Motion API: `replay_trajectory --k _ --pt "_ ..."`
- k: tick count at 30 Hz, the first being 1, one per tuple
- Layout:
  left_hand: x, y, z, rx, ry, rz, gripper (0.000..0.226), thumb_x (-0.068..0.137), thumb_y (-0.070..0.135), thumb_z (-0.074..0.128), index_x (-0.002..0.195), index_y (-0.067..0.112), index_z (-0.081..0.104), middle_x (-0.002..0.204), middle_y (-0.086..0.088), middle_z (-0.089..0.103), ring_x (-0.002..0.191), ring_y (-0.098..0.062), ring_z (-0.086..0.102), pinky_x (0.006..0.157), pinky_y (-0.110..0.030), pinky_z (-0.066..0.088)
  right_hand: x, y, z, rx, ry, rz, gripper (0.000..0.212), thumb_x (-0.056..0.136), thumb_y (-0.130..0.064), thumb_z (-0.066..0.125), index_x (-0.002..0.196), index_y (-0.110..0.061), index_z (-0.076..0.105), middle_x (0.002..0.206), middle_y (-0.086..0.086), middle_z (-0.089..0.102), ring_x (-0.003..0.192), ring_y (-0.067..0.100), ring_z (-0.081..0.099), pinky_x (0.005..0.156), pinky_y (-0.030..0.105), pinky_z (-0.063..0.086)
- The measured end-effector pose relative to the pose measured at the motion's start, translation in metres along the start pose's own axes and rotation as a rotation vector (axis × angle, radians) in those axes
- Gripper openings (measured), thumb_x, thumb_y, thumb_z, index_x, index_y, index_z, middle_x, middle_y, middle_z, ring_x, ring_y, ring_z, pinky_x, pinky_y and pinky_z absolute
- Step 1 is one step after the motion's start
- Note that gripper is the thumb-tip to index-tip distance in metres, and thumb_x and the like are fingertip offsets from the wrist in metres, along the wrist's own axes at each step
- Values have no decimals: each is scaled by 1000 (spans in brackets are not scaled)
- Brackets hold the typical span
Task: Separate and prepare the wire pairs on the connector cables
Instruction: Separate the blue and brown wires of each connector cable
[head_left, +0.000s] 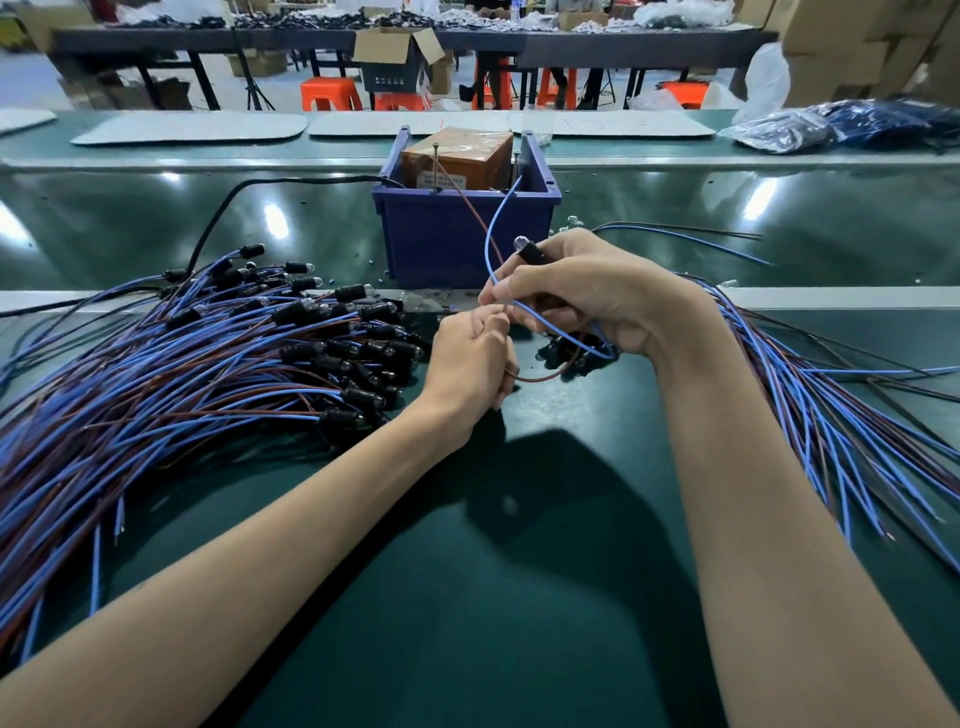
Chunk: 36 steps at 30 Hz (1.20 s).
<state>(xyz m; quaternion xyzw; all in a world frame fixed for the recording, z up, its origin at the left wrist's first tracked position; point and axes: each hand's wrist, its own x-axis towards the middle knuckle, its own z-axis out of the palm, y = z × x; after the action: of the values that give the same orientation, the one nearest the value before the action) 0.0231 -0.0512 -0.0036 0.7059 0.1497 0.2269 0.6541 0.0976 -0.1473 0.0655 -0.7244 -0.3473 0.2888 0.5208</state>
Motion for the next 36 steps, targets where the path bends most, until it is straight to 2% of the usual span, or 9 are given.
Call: replay_trajectory --k 4,8,13,21,28,32,36 --pt "-1 -2 0 -14 -31 5 50 96 2 30 54 19 50 37 3 44 26 -9 31 30 -12 23 0 -2 1 -2 -28 -13 26 85 -7 64 63 -14 74 50 0 49 37 4 33 35 12 25" --pt "0 -3 -1 14 -71 -11 38 94 3 30 69 9 58 36 5 44 27 -10 32 31 -12 23 -1 -5 1 -11 -37 -26 27 87 -7 62 63 -15 74 48 -2 50 37 4 34 35 12 25" --pt "-1 -2 -1 64 -57 18 50 94 4 34 47 17 46 32 4 42 27 -9 33 32 -12 24 -3 -8 1 -37 -46 -41 22 87 -7 61 70 -12 72 50 1 47 38 6 34 36 12 26" --pt "-1 1 -1 84 -53 17 49 98 10 37 50 17 46 31 3 41 26 -10 31 32 -14 24 -8 -13 2 -59 -41 -38 17 89 -6 59 76 -8 70 51 1 44 37 6 31 38 13 26" --pt "-1 -2 -1 56 -42 26 41 89 -3 28 54 12 44 32 4 41 27 -8 32 32 -14 24 -7 -15 6 -90 -54 -52 18 89 -6 59 75 -9 70 48 -2 44 40 7 31 39 13 25" --pt "1 -1 -1 -61 36 43 33 97 2 24 74 14 44 36 3 45 29 -7 33 32 -15 26 -7 -15 5 -17 -24 -70 17 90 -4 58 76 -7 68 54 2 49 37 4 35 37 12 25" --pt "1 0 0 -170 118 69 26 101 6 22 88 17 42 41 6 50 32 -5 35 34 -15 27 -5 -14 1 86 120 -48 17 90 -3 56 76 -7 65 47 1 50 35 6 34 34 12 25"
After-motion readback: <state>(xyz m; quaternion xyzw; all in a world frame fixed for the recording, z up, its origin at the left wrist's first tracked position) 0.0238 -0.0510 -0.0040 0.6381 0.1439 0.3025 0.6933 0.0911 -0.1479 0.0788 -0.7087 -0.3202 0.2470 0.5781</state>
